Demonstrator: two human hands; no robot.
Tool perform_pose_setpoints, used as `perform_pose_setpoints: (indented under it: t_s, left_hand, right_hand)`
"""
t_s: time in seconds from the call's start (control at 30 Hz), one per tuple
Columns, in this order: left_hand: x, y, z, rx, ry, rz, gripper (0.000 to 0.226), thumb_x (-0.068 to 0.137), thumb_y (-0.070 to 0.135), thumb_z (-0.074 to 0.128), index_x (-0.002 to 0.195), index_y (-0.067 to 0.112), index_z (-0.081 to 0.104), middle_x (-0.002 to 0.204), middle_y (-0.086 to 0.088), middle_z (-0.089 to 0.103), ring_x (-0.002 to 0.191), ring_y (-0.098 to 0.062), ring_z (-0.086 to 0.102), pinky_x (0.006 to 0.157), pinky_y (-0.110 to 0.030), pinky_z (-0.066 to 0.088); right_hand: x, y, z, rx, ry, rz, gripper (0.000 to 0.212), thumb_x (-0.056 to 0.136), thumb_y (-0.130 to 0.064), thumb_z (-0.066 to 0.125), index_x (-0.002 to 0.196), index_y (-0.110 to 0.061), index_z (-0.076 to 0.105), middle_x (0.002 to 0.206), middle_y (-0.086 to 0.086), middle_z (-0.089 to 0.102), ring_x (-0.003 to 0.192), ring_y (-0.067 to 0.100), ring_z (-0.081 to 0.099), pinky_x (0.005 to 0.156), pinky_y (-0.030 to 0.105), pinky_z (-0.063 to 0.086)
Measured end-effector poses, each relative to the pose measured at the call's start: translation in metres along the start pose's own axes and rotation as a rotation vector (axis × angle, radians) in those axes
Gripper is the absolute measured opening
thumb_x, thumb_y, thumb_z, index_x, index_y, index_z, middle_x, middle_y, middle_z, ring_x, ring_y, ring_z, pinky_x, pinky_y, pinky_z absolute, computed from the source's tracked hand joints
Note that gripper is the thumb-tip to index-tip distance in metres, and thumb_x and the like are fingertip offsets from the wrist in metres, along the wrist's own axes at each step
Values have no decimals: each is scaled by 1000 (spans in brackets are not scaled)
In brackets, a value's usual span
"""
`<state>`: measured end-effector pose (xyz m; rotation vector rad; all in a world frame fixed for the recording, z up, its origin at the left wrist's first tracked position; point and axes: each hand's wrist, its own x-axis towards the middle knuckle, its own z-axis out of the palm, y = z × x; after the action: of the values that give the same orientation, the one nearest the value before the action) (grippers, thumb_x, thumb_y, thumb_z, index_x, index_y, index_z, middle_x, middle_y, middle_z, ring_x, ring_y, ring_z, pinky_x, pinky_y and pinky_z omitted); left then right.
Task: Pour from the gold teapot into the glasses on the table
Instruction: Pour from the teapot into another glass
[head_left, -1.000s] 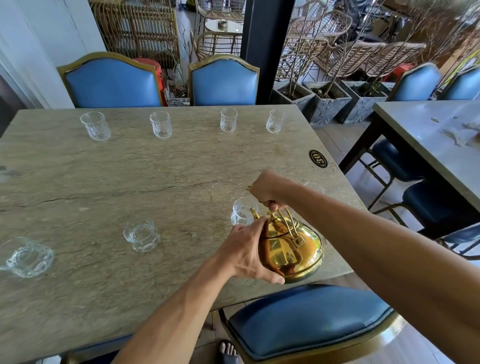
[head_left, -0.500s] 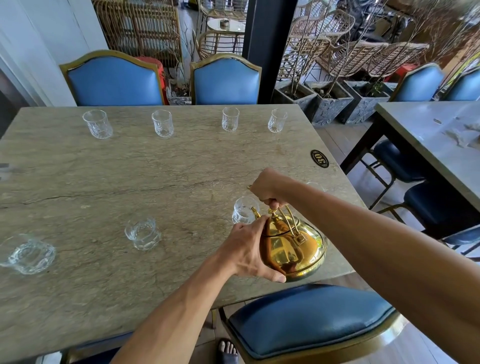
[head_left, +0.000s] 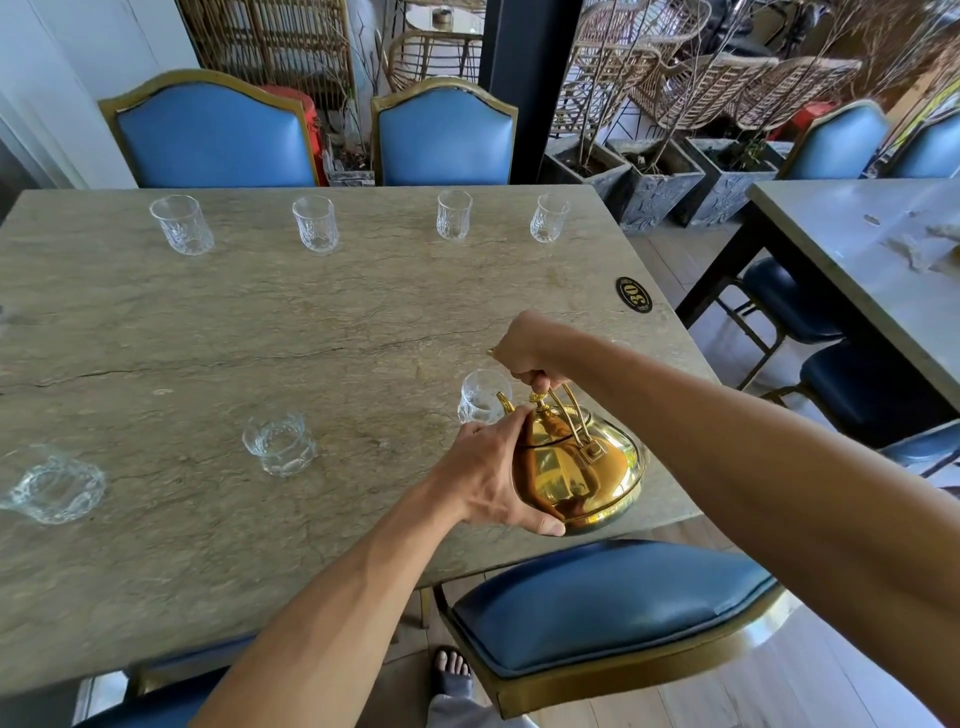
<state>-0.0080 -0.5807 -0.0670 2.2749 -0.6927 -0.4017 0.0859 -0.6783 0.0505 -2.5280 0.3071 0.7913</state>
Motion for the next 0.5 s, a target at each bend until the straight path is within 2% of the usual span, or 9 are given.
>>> perform_pose_setpoints:
  t_s: [0.1, 0.23, 0.5]
  left_hand:
    - [-2, 4, -2, -11, -2, -3, 135, 45, 84, 81, 152, 24, 24, 138, 3, 56, 120, -19, 53, 120, -46, 29]
    - [-3, 5, 0, -11, 21, 20, 132, 43, 89, 72, 149, 23, 28, 135, 6, 58, 119, -20, 57, 118, -47, 31]
    - [-2, 4, 4, 4, 26, 31, 132, 44, 90, 72, 149, 21, 29, 134, 5, 59, 117, -20, 59, 116, -50, 34]
  right_hand:
    - [-2, 0, 0, -34, -6, -6, 30, 98, 1, 39, 71, -2, 51, 58, 12, 44, 42, 19, 39, 42, 27, 31]
    - [-4, -1, -1, -86, -23, 6, 31, 99, 0, 37, 72, -2, 50, 62, 14, 44, 41, 19, 39, 40, 24, 32]
    - [-3, 2, 1, -52, -27, 17, 28, 96, 6, 36, 72, -3, 48, 58, 11, 41, 39, 17, 36, 37, 21, 29]
